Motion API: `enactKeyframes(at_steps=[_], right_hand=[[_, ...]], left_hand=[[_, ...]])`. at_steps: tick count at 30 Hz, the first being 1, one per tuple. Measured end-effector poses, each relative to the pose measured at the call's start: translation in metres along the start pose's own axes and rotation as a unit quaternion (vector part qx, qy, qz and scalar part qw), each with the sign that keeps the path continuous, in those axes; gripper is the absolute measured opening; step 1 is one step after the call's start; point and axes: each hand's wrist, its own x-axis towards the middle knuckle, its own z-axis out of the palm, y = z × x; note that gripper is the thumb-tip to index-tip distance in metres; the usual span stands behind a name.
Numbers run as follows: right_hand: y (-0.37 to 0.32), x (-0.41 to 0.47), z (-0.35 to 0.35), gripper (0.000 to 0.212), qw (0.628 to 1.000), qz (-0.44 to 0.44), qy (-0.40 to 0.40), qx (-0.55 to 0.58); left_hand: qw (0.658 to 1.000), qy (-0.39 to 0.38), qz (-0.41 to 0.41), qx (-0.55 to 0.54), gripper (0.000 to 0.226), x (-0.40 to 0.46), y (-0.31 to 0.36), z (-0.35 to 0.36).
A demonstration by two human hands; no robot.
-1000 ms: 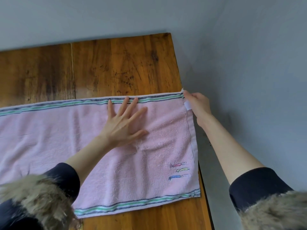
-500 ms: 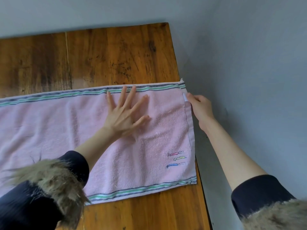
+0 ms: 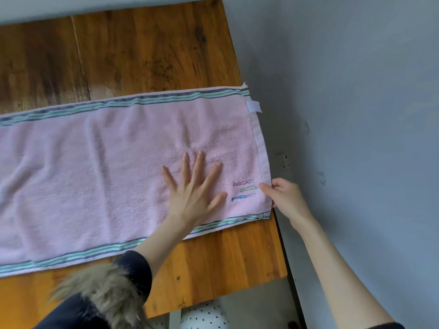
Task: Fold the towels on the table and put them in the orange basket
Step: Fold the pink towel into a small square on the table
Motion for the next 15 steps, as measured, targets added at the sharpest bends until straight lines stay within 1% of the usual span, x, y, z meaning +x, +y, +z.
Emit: enactKeyframes(at_steps=[2,5,8,11,13,14,15], right_hand=[[0.008,-0.002,-0.004,0.027,0.999,0.005,0.017,-0.031],[0.010,-0.007,-0.009,0.009,0.997,-0.016,0.048,-0.054],[0.003,-0.015,-0.004,0.012,0.998,-0.041,0.043,-0.008],[-0.010,-0.025,0.006,0.010,0.996,-0.055,0.023,0.062],[-0.018,-0.029,0.010,0.009,0.993,-0.061,-0.009,0.096],[-0.022,-0.029,0.012,0.010,0.993,-0.067,-0.027,0.099],[-0.027,-0.029,0.012,0.012,0.992,-0.075,-0.044,0.091]], left_hand=[[1.000,-0.017,-0.002,0.011,0.069,0.002,0.000,0.000],[0.999,-0.041,0.014,-0.006,0.069,0.002,0.000,-0.006],[0.998,-0.027,0.032,-0.047,0.063,-0.008,0.001,-0.017],[0.984,0.021,0.071,-0.161,0.055,-0.027,0.012,-0.025],[0.967,0.048,0.095,-0.231,0.058,-0.037,0.021,-0.031],[0.956,0.045,0.094,-0.274,0.060,-0.039,0.024,-0.035],[0.944,0.024,0.081,-0.320,0.063,-0.041,0.027,-0.040]])
